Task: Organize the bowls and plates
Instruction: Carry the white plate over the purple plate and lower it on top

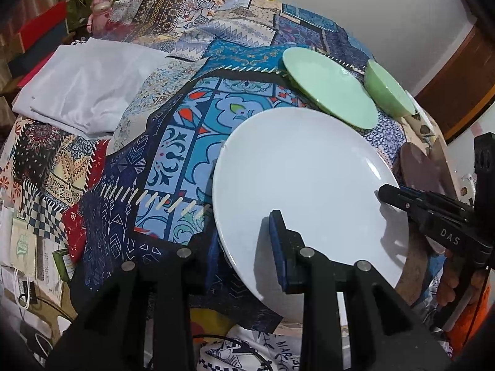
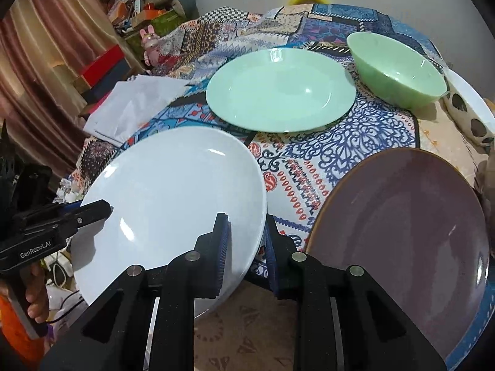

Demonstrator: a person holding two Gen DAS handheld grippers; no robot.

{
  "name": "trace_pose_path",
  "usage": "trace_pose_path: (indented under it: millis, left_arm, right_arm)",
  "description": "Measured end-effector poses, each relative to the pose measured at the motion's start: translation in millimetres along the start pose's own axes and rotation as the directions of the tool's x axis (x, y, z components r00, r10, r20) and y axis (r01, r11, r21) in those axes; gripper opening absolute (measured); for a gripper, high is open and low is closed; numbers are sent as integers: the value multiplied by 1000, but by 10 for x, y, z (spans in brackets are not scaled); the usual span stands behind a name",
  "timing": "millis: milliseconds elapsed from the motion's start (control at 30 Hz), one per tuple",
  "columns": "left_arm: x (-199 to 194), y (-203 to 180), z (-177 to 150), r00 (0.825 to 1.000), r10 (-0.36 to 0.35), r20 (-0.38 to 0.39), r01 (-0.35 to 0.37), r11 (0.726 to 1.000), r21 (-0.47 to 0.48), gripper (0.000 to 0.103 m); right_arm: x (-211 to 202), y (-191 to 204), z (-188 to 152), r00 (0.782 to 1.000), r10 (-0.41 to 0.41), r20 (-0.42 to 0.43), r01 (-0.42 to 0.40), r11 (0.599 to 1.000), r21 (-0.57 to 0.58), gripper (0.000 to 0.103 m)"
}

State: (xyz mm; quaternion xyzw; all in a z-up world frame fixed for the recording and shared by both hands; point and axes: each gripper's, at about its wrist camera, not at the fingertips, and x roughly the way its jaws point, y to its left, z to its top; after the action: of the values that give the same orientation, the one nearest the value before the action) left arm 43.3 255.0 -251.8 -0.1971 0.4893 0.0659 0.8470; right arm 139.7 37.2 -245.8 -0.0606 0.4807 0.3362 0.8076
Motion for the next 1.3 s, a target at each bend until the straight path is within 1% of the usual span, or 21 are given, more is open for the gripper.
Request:
trace_pose_path:
  millis: [300,633,833,1067,1300]
  left_arm:
    - [-153,-196,67,999,-7,49,5,999,38,30]
    - [-314,-633,170,995,-45,92,34,993,113,30]
    - [-333,-942,190,993,-71,95,56,987,151,30]
    - [-265,-1288,203,992,-91,86,73,978,193,30]
    - [-114,-1564,161,994,-101,51,87,971,222,30]
  right_arm:
    - [-290,-106,-1,997,-17,76,16,1000,15,20]
    - [-673,-384,-83,988,-59,145,52,997,51,20]
    - [-847,-604,-186,983,-82,166,69,994,83,20]
    - [-974,-876,-327,980,-98,172,78,990,121,20]
    - [-997,-1104,-466,981,-107,160,81,983,162,20]
